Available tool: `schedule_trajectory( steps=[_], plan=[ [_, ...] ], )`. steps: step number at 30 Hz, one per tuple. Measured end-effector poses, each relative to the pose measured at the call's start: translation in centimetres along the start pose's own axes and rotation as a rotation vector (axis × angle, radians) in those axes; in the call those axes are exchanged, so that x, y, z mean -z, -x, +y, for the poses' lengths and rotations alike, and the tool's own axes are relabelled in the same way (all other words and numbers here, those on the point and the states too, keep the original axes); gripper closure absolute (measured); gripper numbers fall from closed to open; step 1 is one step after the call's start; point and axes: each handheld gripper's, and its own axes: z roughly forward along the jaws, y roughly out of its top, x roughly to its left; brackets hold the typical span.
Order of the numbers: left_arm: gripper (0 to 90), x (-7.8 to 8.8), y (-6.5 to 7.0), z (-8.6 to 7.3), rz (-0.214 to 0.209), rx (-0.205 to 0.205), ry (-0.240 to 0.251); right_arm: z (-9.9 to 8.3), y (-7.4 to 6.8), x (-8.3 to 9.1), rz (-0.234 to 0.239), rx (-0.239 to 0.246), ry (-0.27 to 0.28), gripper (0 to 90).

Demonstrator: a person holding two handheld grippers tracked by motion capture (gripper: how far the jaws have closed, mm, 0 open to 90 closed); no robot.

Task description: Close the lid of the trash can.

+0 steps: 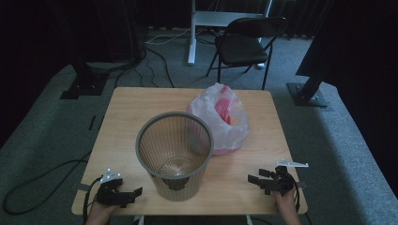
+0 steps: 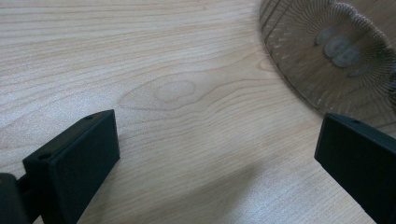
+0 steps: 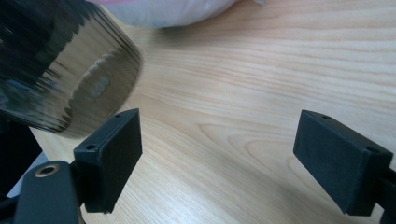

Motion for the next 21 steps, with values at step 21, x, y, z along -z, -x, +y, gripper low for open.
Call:
schedule_trajectory(
  steps=[21],
  plan=[
    [0.0, 0.0, 0.1, -0.1, -0.003, 0.0, 0.003, -2.6, 0.5, 1.9, -0.032, 0.0, 0.012, 14.7]
  ],
)
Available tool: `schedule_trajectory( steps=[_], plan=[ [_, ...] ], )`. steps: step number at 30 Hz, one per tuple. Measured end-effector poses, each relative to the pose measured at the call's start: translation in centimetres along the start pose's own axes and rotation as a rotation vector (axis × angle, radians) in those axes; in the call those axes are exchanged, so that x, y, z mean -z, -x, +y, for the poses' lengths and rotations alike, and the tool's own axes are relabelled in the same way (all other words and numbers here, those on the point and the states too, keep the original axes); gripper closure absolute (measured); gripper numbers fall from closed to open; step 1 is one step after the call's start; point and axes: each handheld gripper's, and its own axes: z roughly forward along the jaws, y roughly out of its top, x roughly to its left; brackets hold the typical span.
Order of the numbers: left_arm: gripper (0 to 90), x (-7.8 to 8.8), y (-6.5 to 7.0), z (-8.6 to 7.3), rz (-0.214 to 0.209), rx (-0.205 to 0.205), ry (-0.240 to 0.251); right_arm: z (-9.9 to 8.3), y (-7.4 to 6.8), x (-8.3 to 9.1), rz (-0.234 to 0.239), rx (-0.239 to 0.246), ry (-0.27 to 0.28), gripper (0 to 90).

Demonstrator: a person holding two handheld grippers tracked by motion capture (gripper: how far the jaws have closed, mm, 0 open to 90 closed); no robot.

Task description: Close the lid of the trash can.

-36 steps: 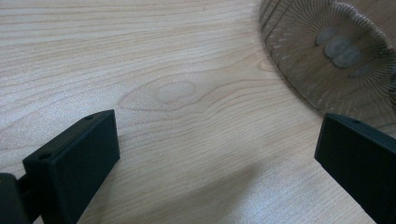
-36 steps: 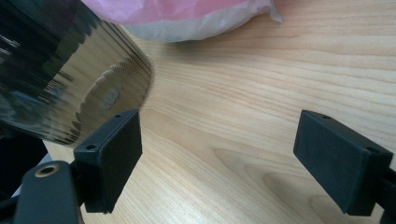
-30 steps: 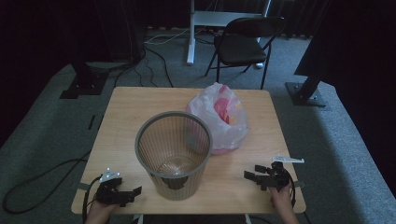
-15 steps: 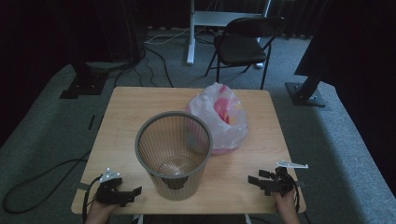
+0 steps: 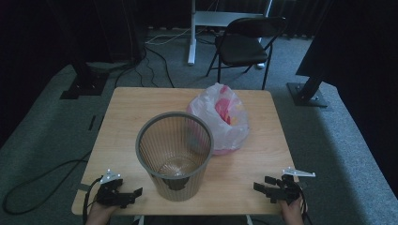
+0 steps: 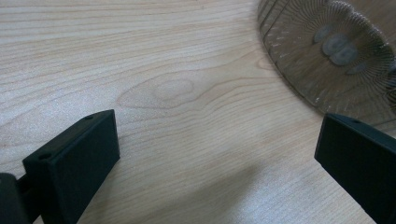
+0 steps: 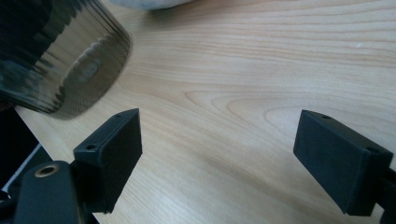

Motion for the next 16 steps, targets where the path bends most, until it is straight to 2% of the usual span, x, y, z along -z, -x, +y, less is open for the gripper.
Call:
schedule_trajectory(
  steps=[16],
  plan=[
    [0.0, -0.07, 0.02, 0.05, -0.002, -0.006, -0.002, -0.44, 0.21, -0.12, 0.008, -0.006, -0.009, 14.7]
  ],
)
